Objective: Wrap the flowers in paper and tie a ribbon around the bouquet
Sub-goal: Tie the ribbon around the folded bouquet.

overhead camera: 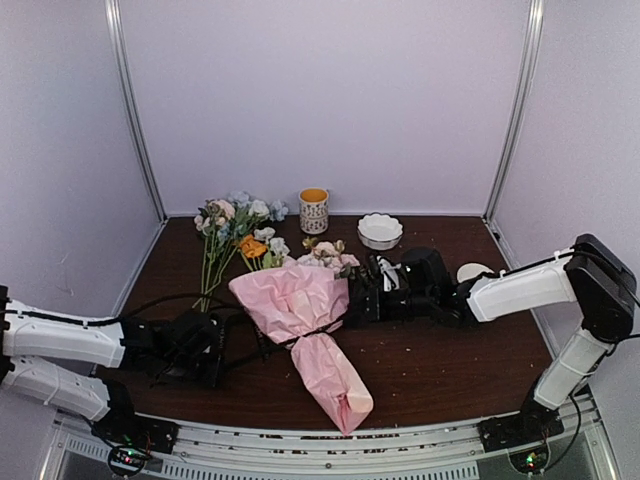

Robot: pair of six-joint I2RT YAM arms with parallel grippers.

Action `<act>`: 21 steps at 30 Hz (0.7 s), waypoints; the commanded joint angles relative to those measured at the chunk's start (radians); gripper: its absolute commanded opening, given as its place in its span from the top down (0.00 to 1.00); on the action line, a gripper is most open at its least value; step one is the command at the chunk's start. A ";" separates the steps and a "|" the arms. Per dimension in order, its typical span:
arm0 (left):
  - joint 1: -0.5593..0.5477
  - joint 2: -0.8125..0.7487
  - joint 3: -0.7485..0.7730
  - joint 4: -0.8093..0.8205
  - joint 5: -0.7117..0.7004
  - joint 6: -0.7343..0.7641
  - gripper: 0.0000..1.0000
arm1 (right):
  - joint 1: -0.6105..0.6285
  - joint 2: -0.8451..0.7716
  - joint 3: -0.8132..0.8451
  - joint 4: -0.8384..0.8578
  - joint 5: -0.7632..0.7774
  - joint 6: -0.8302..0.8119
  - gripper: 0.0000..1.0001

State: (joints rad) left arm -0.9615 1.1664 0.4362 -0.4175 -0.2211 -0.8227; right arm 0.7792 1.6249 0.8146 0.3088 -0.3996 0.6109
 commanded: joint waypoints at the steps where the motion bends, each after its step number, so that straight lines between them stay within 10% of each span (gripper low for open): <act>1: 0.073 -0.129 -0.085 -0.112 -0.109 -0.158 1.00 | -0.088 -0.041 -0.131 0.131 0.011 0.114 1.00; 8: 0.154 -0.412 -0.199 -0.178 -0.104 -0.199 1.00 | -0.147 -0.037 -0.277 0.162 0.042 0.136 1.00; 14: 0.122 -0.348 -0.054 -0.162 -0.125 -0.005 1.00 | -0.140 -0.038 -0.247 0.114 -0.016 0.099 1.00; 21: -0.008 -0.295 0.205 0.026 -0.085 0.334 1.00 | -0.164 -0.229 -0.238 -0.151 0.150 0.087 0.49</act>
State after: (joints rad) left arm -0.9245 0.8616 0.5453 -0.4980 -0.3035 -0.7200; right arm 0.6361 1.5108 0.5655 0.3443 -0.3969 0.7128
